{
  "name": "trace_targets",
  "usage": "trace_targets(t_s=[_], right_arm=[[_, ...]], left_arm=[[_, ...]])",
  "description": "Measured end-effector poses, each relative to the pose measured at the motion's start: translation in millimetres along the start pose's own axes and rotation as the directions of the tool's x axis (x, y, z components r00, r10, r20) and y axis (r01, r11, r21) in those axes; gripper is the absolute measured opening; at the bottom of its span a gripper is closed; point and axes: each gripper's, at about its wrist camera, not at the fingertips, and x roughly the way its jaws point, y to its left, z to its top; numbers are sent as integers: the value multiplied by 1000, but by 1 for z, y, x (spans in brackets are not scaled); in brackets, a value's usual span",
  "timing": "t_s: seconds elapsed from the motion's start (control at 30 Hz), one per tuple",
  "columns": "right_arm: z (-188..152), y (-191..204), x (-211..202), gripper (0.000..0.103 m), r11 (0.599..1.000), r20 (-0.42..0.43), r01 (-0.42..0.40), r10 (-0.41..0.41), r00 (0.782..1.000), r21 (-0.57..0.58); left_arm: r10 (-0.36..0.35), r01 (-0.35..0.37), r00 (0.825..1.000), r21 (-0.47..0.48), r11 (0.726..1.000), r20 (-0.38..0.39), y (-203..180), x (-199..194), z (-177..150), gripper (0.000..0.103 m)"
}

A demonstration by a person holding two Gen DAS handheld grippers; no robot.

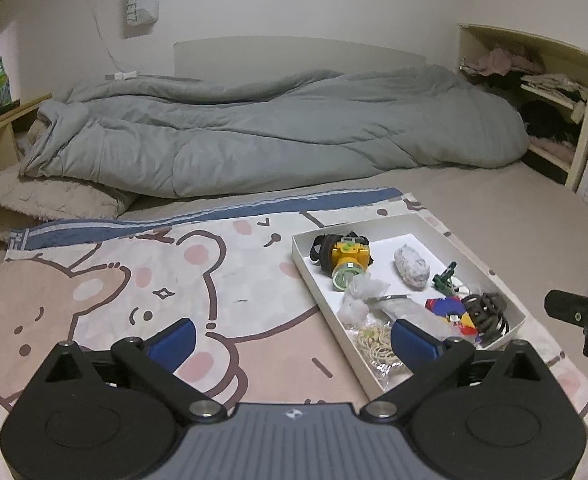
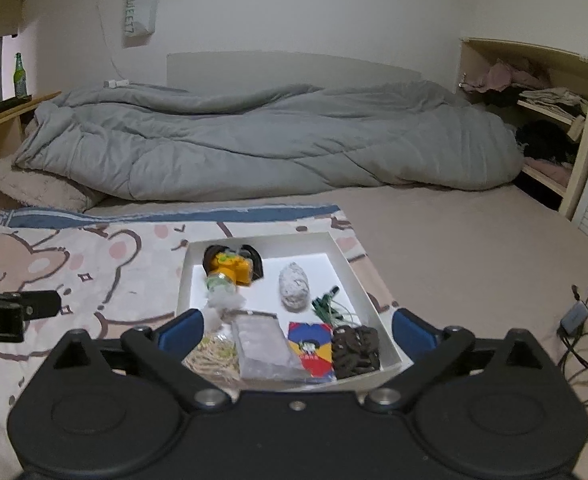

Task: Organize objects

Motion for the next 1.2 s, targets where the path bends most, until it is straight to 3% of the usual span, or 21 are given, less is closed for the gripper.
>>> trace_targets(t_s=[0.23,1.2], right_arm=[[-17,-7,-3,103,999,-28,38,-37,999,34],[-27,-4,-1,103,1000,-70,5,-3,998,31]], left_arm=[[5,-5,1000,63,998,1,-6,-3,-9,103],[12,-11,1000,72,997,-22,-5,2,-11,103]])
